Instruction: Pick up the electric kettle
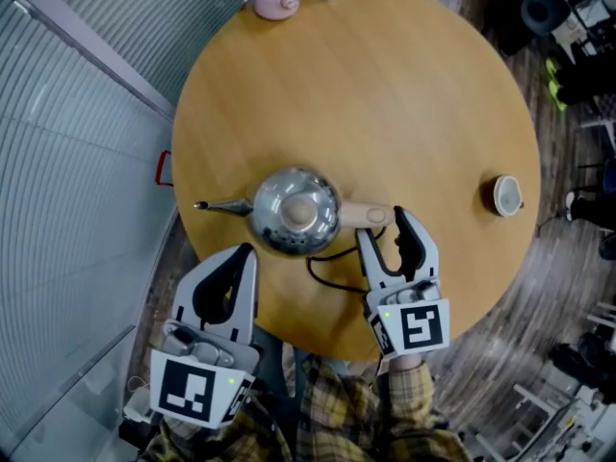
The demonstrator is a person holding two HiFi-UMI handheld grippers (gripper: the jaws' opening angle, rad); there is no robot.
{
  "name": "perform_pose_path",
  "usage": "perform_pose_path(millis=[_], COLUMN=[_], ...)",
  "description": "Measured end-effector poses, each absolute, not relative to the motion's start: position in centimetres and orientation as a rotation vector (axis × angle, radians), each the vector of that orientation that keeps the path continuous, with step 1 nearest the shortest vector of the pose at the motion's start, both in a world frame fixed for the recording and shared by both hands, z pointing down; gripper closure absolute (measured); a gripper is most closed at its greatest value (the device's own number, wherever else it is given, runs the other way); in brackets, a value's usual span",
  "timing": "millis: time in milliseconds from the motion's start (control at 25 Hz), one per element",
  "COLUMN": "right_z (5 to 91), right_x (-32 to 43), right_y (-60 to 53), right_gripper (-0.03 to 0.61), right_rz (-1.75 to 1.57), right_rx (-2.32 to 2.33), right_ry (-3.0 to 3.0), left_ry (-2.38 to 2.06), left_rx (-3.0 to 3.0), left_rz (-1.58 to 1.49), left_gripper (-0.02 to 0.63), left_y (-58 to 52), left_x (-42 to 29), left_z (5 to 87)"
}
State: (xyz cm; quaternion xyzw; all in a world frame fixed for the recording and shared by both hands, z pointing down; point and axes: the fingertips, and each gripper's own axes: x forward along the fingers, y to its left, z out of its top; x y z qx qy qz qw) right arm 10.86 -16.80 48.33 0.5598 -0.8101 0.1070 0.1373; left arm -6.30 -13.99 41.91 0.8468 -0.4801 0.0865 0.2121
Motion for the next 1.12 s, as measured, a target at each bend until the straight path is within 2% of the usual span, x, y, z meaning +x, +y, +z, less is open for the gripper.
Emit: perform_pose_path(millis=[800, 920, 1120], right_z=[50.7, 50.4, 50.0], right_x=[11.2, 11.0, 10.7], right_y=[-21.9, -22.2, -22.3], right_gripper=[0.35, 0.386, 0.497], right_rz=[0.231, 0.19, 0.113], right_rx=[1.745, 1.761, 1.821], right_ry=[-2.3, -2.289, -2.253], left_ry=[-1.369, -1.37, -1.353], left_rx=[2.337, 2.338, 2.317], left_rz=[0.222, 0.222, 0.24], left_gripper=[0.612, 0.612, 0.612], left_y=[-16.0, -16.2, -15.7], left_x=[-7.5, -7.5, -7.6], left_z=[43.7, 43.7, 44.0])
